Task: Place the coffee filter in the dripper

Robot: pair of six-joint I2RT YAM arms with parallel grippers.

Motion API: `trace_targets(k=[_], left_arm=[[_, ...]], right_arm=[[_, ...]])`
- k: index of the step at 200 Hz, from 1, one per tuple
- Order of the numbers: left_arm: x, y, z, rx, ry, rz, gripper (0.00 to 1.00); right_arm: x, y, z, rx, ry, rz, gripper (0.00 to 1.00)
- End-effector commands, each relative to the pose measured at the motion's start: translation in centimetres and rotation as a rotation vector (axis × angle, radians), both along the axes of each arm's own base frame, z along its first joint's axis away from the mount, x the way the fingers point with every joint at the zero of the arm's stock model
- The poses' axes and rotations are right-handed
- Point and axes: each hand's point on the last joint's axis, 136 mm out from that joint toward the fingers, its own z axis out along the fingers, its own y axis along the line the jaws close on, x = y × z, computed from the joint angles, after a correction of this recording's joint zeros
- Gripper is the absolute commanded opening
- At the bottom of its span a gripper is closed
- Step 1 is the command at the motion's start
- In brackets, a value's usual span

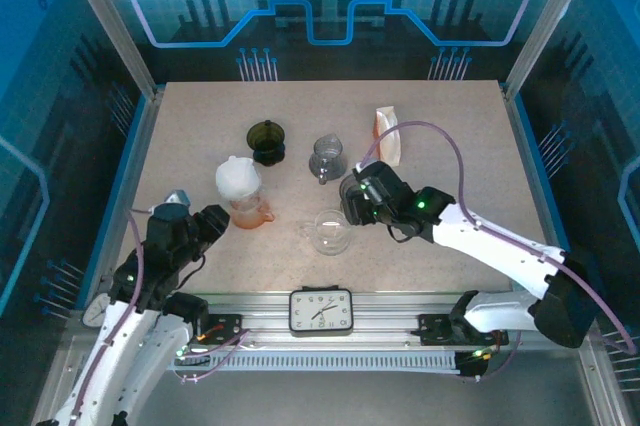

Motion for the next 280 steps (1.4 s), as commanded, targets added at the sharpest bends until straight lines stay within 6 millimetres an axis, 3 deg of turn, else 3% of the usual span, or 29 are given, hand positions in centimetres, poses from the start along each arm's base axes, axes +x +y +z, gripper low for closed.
trace_targets(k=[1,23,48,101,280], left_arm=[[-0.4,0.5,-3.6,-0.036,0.103,0.072,0.25],[0.3,-0.5,-7.0,-0.125,0.177,0.074,0.00],[1.8,-0.4,-9.6,-0.207,0.178,0.123,0.00],[3.7,0.9,-12.4,-0.322,0.110,0.233,0.00],[11.1,-0.1,-11.8,-0.363,0.017,0.144,0.00]], right_arm=[[0.5,-0.7,1.0,0.038,-0.041,-0.037,0.64],[0.5,-1.1,1.1,0.047,-0.049,-0.040,0.64],[0.4,-1.4,1.3,0.058,-0.052,-0.038,0.64],[0.3,-2.0,1.5,0.064,-0.059,-0.039,0.64],[0.7,-2.2,-0.2,0.070,-0.013,-0.068,0.64]])
